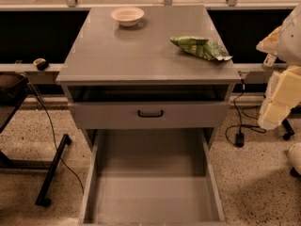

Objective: Place green jalapeno chip bag into middle drawer

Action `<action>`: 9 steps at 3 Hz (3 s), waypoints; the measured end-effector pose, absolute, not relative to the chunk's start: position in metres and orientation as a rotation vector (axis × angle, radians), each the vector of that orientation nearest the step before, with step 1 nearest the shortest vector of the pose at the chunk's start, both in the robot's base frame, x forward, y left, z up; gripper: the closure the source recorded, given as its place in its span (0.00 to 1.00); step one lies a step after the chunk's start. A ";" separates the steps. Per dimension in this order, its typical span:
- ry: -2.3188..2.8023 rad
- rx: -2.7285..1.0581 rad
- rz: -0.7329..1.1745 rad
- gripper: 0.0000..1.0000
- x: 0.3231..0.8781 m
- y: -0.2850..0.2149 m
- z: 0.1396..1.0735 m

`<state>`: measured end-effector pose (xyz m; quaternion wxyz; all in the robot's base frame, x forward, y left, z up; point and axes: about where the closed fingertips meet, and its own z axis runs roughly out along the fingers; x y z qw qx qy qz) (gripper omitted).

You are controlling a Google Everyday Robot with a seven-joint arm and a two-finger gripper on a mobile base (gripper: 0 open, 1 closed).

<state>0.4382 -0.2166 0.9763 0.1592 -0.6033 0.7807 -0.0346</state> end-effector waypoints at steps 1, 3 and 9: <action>2.231 -1.725 -0.099 0.00 0.438 -0.217 0.976; 2.147 -1.804 0.018 0.00 0.491 -0.183 0.945; 2.247 -1.269 -0.256 0.00 0.613 -0.187 0.954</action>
Offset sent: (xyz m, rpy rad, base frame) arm 0.0057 0.0075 -0.0136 0.0330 0.0636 0.0785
